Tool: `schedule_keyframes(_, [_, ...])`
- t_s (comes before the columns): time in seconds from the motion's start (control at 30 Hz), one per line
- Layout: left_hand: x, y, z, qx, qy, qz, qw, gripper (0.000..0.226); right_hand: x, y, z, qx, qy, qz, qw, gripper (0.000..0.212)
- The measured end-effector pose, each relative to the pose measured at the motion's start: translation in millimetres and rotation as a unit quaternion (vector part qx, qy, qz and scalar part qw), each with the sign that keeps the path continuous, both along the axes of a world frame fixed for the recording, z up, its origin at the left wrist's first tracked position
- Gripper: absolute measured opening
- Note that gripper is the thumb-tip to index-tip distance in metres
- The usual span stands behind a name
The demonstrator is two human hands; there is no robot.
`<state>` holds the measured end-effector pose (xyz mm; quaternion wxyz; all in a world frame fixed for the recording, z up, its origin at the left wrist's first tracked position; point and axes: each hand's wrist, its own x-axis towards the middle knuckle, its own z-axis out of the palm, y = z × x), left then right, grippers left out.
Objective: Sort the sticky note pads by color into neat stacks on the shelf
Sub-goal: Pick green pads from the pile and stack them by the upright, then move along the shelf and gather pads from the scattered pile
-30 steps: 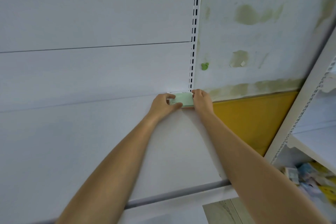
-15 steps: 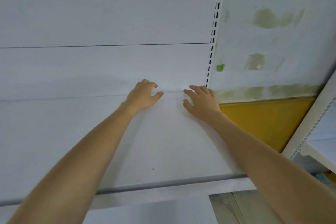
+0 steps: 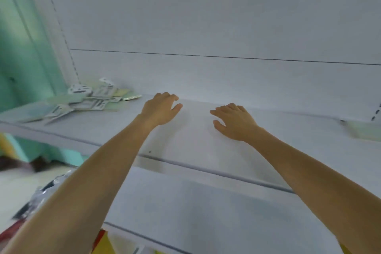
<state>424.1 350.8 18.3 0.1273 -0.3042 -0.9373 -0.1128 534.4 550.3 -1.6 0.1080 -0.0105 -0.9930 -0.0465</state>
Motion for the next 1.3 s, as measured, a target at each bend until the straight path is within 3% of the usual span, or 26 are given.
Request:
schedule_keyframes(0.3, [-80,-206,-21,0.018,-0.006,0.103,0.994,0.040,-103,-182,-13,-0.059,-0.038,0.093,0.993,0.046])
schedule_keyframes(0.5, [-132,-297,-27,0.075,0.018,0.196,0.978,0.037,-191,-241,-17,-0.072,-0.041,0.107,0.991,0.046])
schedule_keyframes(0.63, [-164,-348,-30,0.079,-0.040,0.237,0.967,0.041,-241,-261,-21,-0.119,-0.028,0.090,0.988,0.047])
schedule_keyframes(0.8, [-188,-374,-31,0.013,-0.133,0.176,0.975,0.057,-266,-275,-29,-0.165,-0.037,0.011,0.986,0.053])
schedule_keyframes(0.97, [-201,-380,-27,0.023,-0.236,0.103,0.966,0.064,-256,-276,-24,-0.156,-0.047,-0.033,0.986,0.057])
schedule_keyframes(1.17, [-203,-379,-22,-0.001,-0.239,0.090,0.967,0.083,-234,-286,-16,-0.126,-0.022,-0.052,0.990,0.034])
schedule_keyframes(1.23, [-201,-379,-22,0.004,-0.225,0.083,0.971,0.094,-222,-285,-12,-0.154,-0.048,-0.068,0.985,0.027])
schedule_keyframes(1.3, [-198,-376,-20,0.011,-0.202,0.074,0.977,0.088,-210,-285,-9,-0.202,-0.085,-0.089,0.972,0.029])
